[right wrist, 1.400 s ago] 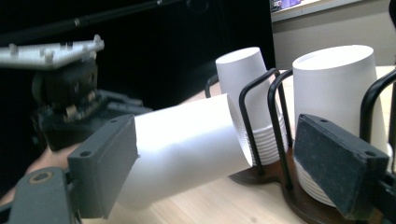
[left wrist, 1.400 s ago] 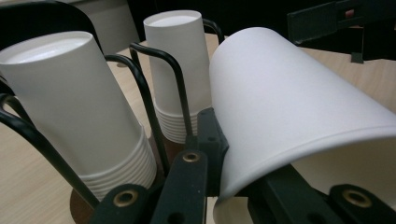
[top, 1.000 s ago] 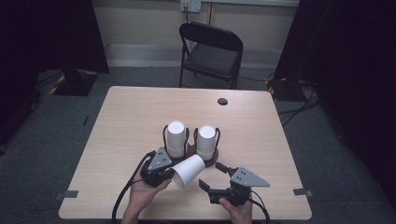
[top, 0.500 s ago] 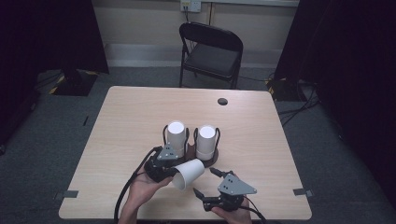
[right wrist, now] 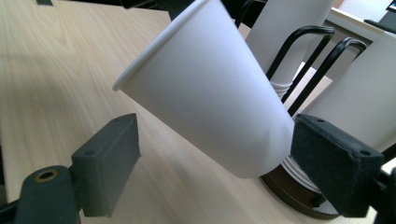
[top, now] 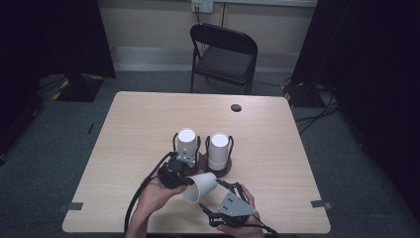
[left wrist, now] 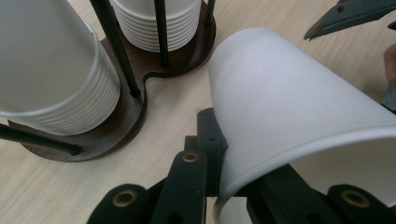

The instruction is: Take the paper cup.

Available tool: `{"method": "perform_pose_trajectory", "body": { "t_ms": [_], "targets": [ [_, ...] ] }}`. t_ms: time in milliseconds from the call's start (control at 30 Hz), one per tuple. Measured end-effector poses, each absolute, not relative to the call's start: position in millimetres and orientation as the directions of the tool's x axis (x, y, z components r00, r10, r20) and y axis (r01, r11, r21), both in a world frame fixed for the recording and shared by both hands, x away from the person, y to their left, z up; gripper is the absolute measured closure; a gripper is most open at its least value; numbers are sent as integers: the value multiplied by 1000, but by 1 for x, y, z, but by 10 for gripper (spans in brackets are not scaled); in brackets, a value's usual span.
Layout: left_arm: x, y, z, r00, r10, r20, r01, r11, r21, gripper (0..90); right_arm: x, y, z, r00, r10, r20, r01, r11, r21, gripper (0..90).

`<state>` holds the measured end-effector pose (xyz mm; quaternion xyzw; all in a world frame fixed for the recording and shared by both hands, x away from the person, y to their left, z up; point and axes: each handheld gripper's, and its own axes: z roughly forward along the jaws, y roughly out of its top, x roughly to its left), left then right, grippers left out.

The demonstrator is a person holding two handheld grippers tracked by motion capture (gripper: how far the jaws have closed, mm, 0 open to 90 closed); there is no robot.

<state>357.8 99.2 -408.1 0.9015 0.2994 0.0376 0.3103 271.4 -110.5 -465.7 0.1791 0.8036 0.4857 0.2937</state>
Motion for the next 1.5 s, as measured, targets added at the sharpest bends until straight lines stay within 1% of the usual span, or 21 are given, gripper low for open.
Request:
{"method": "perform_pose_trajectory", "body": {
  "t_ms": [133, 233, 367, 467, 533, 700, 833, 933, 967, 1000, 1100, 1333, 1500],
  "targets": [
    [360, 96, -408, 836, 535, -123, 507, -666, 547, 874, 272, -107, -467, -755, 561, -340, -31, 487, 873, 146],
    [360, 93, -409, 837, 532, -126, 510, -676, 532, 875, 272, -104, -469, -745, 557, -368, -48, 505, 862, 126],
    [362, 90, -410, 833, 536, -135, 518, -672, 530, 874, 272, -99, -470, -748, 535, -393, -70, 524, 849, 131],
    [364, 86, -408, 836, 530, -141, 519, -683, 513, 873, 271, -93, -469, -730, 528, -435, -96, 551, 829, 118],
    [365, 84, -407, 838, 527, -145, 520, -688, 505, 874, 272, -91, -468, -729, 521, -443, -107, 553, 826, 113],
    [366, 80, -405, 847, 505, -167, 514, -696, 501, 874, 273, -85, -467, -709, 506, -491, -147, 575, 805, 124],
    [366, 78, -405, 840, 511, -183, 527, -686, 501, 874, 274, -81, -466, -700, 494, -516, -163, 593, 788, 130],
    [366, 73, -403, 853, 483, -200, 511, -692, 509, 874, 275, -76, -465, -691, 491, -530, -171, 602, 780, 137],
    [366, 72, -402, 860, 476, -183, 496, -700, 513, 874, 277, -74, -466, -684, 492, -538, -175, 606, 776, 138],
    [365, 71, -402, 858, 483, -177, 499, -697, 515, 875, 277, -73, -466, -681, 503, -532, -170, 598, 783, 132],
    [366, 71, -403, 856, 477, -200, 505, -686, 523, 875, 277, -74, -463, -685, 499, -531, -169, 599, 782, 139],
    [367, 69, -406, 852, 486, -197, 512, -689, 514, 882, 273, -75, -460, -669, 506, -544, -210, 574, 791, 183],
    [368, 70, -407, 850, 485, -206, 516, -687, 512, 883, 273, -75, -460, -676, 504, -537, -201, 575, 793, 186]
  ]
}}
